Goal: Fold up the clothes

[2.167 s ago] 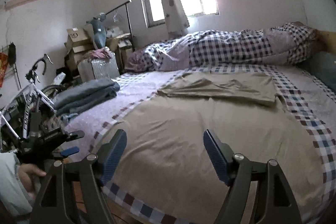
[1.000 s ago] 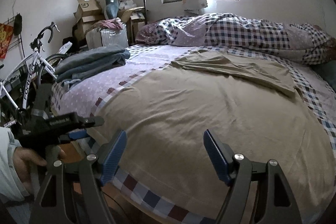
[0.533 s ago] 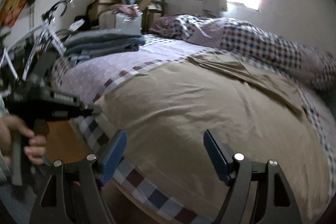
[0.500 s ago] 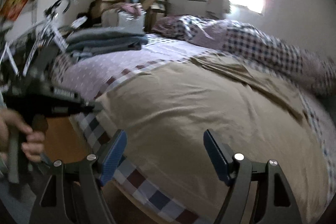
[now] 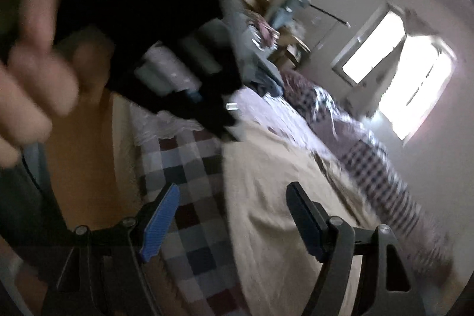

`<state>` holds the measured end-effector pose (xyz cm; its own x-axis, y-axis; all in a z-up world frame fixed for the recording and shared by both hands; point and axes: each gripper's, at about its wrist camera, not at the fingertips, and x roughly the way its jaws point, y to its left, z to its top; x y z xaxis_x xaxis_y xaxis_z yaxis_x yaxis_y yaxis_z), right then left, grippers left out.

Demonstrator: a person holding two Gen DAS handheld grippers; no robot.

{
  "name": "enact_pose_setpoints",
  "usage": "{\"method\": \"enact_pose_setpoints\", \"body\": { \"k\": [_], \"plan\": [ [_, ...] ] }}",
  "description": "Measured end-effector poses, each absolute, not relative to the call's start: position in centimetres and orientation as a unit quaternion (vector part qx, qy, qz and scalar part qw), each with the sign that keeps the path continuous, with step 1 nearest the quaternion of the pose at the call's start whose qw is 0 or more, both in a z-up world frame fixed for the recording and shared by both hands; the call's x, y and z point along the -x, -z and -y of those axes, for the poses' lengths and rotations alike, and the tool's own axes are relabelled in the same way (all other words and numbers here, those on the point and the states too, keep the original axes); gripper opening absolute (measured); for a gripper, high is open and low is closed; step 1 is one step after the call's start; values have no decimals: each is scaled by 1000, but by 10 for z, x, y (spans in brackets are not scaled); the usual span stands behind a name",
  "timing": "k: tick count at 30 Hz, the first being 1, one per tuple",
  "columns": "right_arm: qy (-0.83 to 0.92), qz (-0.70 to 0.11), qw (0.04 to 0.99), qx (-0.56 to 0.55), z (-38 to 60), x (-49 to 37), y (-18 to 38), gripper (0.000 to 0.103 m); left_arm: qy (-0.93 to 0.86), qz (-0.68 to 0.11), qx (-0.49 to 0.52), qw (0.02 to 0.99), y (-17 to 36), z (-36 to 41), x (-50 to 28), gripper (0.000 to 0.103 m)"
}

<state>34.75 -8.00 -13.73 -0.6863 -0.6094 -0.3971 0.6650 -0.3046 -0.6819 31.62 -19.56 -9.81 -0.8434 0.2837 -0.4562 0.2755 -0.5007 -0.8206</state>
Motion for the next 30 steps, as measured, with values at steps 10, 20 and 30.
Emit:
{"method": "enact_pose_setpoints", "body": {
  "k": [10, 20, 30],
  "plan": [
    [804, -473, 359, -23, 104, -332, 144, 27, -805, 521, 282, -9, 104, 203, -313, 4],
    [815, -431, 382, -62, 103, -316, 121, 2, -781, 564, 268, -14, 114, 207, -318, 28],
    [828, -386, 398, -88, 100, -306, 99, 2, -733, 630, 254, 36, 135, 199, -317, 59]
  ]
}}
